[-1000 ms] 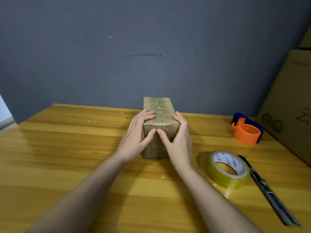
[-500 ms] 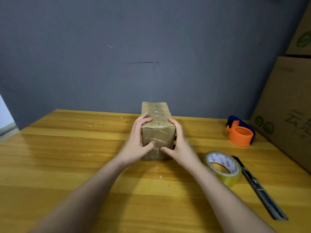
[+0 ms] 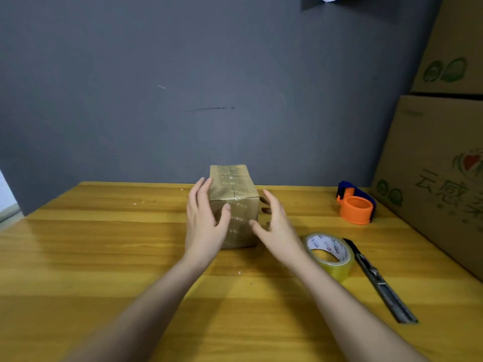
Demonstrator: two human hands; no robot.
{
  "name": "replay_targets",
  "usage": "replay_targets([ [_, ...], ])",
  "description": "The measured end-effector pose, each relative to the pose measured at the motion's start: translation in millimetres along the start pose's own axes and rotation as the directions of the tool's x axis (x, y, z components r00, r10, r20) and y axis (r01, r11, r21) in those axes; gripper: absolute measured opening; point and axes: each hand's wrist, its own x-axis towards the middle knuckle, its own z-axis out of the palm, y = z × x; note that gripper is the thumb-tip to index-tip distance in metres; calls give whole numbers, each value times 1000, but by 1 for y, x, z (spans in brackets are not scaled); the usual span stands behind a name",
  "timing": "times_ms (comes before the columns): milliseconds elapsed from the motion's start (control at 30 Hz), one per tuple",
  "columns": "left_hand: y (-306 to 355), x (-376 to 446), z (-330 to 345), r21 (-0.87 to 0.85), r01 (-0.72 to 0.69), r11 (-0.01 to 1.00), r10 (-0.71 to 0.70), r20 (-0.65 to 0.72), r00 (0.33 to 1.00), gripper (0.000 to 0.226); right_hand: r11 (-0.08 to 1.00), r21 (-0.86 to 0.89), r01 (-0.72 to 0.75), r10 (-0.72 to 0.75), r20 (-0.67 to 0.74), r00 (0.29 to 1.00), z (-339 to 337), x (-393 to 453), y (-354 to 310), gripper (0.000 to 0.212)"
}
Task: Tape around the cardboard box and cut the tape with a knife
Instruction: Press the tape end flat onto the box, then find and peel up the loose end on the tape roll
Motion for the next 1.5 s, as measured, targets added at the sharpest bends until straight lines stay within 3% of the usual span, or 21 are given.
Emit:
replay_targets([
  [67,15,-6,1,78,-194,978,199,-68,978,48,997,-32,69,-70,-53,996,-15,-6,1,54],
  [133,30,-14,8,127,-401,907,409,-45,911,36,985,-113,128,-141,-115,983,-32,-11,7,31],
  [233,53,-26,27,157,-623,766,593,203,780,23,950,-289,118,-196,-259,946,-61,-21,22,15],
  [300,64,-36,49,194,-706,681,594,416,688,24,944,-324,57,-181,-368,912,-80,-27,36,14],
  [400,75,-55,83,236,-754,613,477,650,591,42,972,-231,-51,-73,-496,865,-95,-38,58,19],
  [467,80,-63,101,253,-753,608,387,734,559,52,976,-207,-71,-44,-501,864,-95,-44,68,34],
  [533,82,-66,113,258,-727,636,368,727,579,47,987,-153,-55,-24,-472,881,-92,-46,73,44],
  [667,76,-68,124,185,-548,815,345,606,717,31,988,150,-48,116,-484,867,-91,-43,76,50],
  [733,72,-68,123,57,-301,952,235,496,836,38,957,284,-60,189,-453,871,-88,-43,74,55],
  [767,72,-67,122,-89,-122,988,150,476,867,38,939,336,-74,221,-423,879,-86,-43,73,56],
  [833,71,-63,119,-429,224,875,44,532,846,22,903,417,-101,261,-346,901,-78,-42,69,55],
  [900,71,-62,116,-571,392,721,22,584,811,15,863,486,-140,286,-241,927,-73,-42,63,61],
  [1033,66,-57,112,-646,454,614,16,585,811,28,761,616,-204,296,-51,954,-67,-43,60,45],
  [1100,68,-56,110,-668,455,589,11,570,822,18,783,586,-208,262,-7,965,-66,-44,63,54],
  [1267,74,-52,107,-666,492,560,-55,563,825,26,853,512,-104,166,-78,983,-64,-48,59,63],
  [1433,75,-47,108,-622,661,420,-261,615,744,36,905,424,-24,95,-149,984,-61,-51,55,77],
  [1500,78,-46,107,-603,693,396,-280,639,716,40,930,368,0,72,-183,980,-60,-51,57,75],
])
